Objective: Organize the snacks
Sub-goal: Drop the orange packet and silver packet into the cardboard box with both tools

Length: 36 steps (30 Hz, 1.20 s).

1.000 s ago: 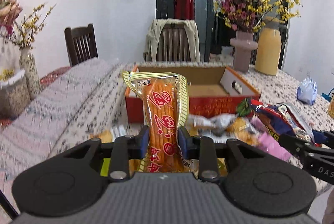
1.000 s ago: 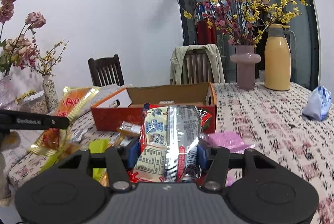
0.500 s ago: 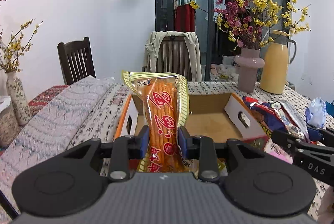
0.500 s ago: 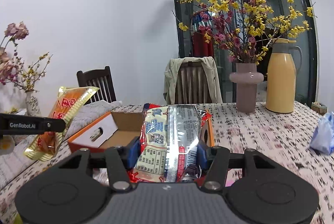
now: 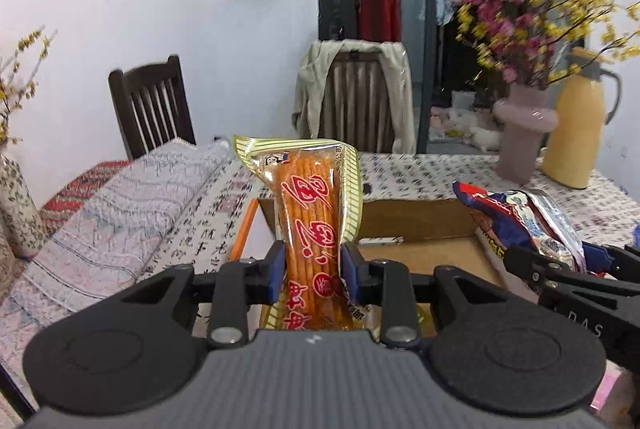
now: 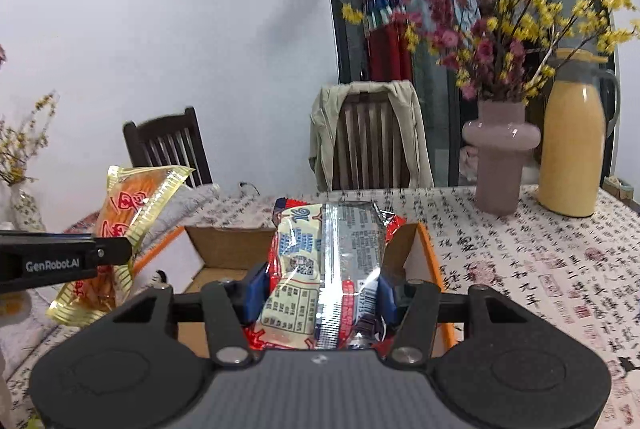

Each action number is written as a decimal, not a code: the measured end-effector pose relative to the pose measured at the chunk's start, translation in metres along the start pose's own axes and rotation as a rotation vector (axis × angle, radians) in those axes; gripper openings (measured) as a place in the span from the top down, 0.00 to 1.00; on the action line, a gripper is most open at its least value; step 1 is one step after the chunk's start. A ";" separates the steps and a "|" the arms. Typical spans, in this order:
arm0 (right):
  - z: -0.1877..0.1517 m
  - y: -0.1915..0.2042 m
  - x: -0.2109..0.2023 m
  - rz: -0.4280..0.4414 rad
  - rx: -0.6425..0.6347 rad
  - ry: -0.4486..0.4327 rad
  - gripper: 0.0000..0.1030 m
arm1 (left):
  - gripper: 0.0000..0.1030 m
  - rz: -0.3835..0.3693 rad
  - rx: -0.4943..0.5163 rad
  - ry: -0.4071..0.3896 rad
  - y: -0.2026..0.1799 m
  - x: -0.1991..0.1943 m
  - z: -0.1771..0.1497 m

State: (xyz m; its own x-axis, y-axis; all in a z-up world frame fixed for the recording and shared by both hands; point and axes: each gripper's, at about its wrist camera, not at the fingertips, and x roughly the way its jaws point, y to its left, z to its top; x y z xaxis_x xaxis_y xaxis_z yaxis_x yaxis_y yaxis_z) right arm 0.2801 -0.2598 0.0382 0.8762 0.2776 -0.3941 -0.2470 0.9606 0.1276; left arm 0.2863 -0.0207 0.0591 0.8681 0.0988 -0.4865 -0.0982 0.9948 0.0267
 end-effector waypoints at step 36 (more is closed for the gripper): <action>0.000 -0.003 -0.027 -0.007 -0.004 -0.088 0.00 | 0.00 -0.002 -0.080 -0.167 0.013 -0.042 0.001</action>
State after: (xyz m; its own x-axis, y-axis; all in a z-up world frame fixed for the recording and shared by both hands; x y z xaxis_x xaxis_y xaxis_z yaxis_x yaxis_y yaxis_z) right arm 0.2569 -0.2699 0.0484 0.9109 0.2682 -0.3137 -0.2416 0.9627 0.1216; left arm 0.2492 -0.0117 0.0803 0.9365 0.1057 -0.3344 -0.1288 0.9905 -0.0475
